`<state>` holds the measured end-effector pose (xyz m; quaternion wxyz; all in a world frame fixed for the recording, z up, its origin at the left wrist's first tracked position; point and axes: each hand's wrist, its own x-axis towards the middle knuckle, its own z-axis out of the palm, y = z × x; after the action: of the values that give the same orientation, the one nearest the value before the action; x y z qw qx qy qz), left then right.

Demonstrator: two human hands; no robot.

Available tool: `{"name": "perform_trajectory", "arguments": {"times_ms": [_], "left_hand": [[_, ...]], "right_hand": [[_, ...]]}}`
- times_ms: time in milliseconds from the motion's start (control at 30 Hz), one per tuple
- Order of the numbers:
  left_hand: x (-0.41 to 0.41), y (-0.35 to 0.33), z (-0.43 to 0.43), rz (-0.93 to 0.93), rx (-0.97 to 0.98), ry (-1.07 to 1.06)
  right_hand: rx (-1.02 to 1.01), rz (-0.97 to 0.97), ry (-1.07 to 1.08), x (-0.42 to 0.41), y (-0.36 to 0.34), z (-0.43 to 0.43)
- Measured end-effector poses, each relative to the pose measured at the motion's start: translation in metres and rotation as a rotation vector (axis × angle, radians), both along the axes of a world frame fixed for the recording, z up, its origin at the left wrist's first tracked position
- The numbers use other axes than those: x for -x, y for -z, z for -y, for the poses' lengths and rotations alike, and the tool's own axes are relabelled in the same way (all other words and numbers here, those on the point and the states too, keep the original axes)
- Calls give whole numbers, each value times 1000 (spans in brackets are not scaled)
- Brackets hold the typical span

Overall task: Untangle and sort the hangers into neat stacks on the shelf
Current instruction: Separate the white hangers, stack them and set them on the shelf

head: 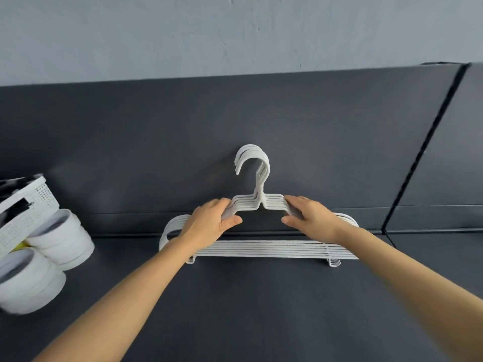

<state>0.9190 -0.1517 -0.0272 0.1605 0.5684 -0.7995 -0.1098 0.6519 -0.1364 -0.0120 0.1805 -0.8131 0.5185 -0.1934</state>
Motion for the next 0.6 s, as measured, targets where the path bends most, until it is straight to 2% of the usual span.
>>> {"name": "perform_trajectory", "arguments": {"times_ms": [133, 333, 467, 600], "left_hand": [[-1, 5, 3, 14, 54, -3], [-6, 11, -15, 61, 288, -2], [-34, 18, -23, 97, 230, -121], [-48, 28, -22, 176, 134, -138]], "right_hand": [[64, 16, 104, -2, 8, -4], [303, -125, 244, -5, 28, -20], [329, -172, 371, 8, 45, -30], [299, -268, 321, 20, 49, -30]]}}
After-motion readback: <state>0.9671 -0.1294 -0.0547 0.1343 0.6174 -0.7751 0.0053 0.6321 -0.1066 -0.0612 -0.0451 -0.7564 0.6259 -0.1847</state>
